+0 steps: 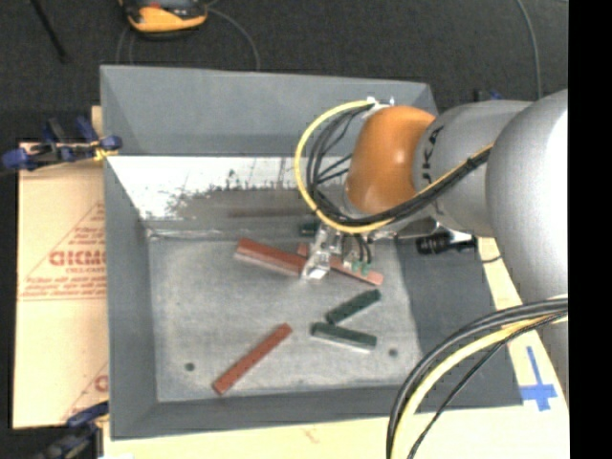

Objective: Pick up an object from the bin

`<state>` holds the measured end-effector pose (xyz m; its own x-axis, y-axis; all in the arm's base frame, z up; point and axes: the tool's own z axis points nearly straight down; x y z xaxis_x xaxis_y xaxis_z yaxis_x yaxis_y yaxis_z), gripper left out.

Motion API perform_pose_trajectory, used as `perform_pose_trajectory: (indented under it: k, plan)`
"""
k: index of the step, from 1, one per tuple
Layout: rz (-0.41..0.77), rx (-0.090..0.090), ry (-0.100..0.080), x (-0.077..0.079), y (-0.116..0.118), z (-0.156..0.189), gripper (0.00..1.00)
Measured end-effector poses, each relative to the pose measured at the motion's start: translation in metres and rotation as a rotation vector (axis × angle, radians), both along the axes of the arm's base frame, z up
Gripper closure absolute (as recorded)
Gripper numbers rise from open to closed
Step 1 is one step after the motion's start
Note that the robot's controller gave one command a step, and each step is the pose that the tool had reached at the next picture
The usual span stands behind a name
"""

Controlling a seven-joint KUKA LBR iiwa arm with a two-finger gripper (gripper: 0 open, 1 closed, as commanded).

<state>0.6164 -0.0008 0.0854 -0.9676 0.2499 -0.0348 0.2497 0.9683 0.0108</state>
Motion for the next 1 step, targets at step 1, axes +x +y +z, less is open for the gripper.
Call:
perform_pose_trajectory:
  k: [1]
  plan:
    - [0.001, 0.000, 0.000, 0.0000, 0.0000, 0.0000, 1.00]
